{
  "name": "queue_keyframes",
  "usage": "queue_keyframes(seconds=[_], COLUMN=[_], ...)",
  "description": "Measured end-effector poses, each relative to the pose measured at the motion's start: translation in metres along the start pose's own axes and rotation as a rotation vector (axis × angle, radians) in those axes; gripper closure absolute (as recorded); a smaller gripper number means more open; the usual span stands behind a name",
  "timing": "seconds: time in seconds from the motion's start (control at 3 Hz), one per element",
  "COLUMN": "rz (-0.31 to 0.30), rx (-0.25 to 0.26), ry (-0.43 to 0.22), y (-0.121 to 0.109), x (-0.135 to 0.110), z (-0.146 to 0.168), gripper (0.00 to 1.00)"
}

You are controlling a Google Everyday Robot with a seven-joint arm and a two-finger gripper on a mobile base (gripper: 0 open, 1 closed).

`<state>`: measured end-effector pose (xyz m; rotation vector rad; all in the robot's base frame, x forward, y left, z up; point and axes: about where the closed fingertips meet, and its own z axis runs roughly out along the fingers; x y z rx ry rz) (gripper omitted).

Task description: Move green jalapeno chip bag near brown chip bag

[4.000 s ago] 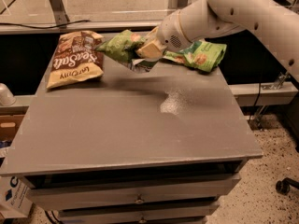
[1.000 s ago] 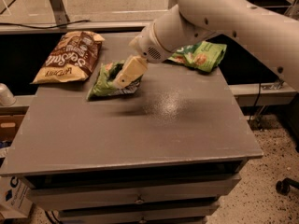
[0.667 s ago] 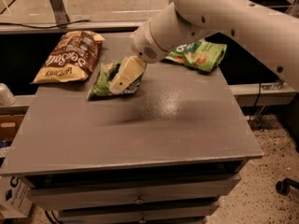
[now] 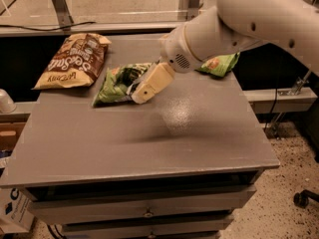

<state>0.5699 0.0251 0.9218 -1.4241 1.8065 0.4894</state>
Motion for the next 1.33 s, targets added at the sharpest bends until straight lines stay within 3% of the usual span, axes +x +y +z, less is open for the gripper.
queue_keyframes(seconds=[0.33,1.0,1.33], rz=[0.074,0.207,0.207], rx=[0.047,0.091,0.091], ry=[-0.011,-0.060,-0.060], y=[0.009,0.033,0.033], x=[0.025,0.069,0.069], z=[-0.029,-0.070,-0.070], gripper=[0.00,0.00,0.00])
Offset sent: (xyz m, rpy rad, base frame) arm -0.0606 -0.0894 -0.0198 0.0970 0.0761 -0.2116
